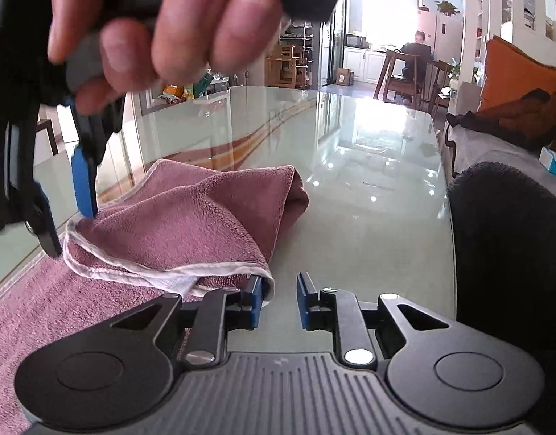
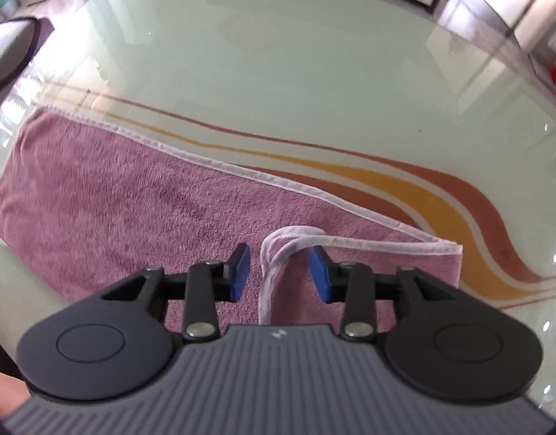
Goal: Fold towel
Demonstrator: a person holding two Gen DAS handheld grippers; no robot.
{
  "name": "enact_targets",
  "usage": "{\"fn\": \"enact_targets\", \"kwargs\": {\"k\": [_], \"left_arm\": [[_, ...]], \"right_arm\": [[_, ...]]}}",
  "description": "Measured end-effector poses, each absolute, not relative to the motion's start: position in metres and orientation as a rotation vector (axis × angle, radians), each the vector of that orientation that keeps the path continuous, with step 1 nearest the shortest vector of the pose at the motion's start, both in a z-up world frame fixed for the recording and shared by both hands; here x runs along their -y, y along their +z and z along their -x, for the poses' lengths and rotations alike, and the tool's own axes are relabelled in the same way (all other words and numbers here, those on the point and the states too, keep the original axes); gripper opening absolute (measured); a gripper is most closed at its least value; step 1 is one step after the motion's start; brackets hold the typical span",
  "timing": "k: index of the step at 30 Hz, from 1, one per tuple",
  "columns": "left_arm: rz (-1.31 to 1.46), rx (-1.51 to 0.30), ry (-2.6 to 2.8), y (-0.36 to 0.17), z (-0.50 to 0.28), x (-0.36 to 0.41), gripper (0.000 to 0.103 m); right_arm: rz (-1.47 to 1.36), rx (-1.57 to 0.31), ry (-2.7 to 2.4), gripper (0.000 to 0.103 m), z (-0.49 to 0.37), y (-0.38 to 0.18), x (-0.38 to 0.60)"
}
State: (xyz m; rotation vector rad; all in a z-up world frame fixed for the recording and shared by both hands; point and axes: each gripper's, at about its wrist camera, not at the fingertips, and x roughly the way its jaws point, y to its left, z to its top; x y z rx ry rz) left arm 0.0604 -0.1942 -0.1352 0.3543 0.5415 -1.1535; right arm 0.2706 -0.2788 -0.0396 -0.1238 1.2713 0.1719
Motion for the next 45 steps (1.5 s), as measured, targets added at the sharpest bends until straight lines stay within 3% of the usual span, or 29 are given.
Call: {"fn": "enact_targets", "kwargs": {"k": [11,31,35,45], "left_arm": [[-0.374,-0.536,-1.162,-0.138,-0.06,0.198,0.029],[-0.371,-0.53,-1.154,-0.135,-0.062,0.201,0.031],[-0.369,-0.536,-1.157,-0.136,-0.062,0.2,0.031],[-0.366,-0.541,-1.162,-0.139,-0.061,0.202,0.033]], "right_arm": [[-0.04,-1.439,0.073,0.036,-0.306,-0.064,0.277],[-0.068,-1.458,-0.086,0.033,-0.318,-0.078,0.277],[0.011,-1.46,-0.089,0.021,-0.317,-0.082,0.27],[0.028,-1.458,-0.034,0.007,-0.317,-0.077,0.276]]}}
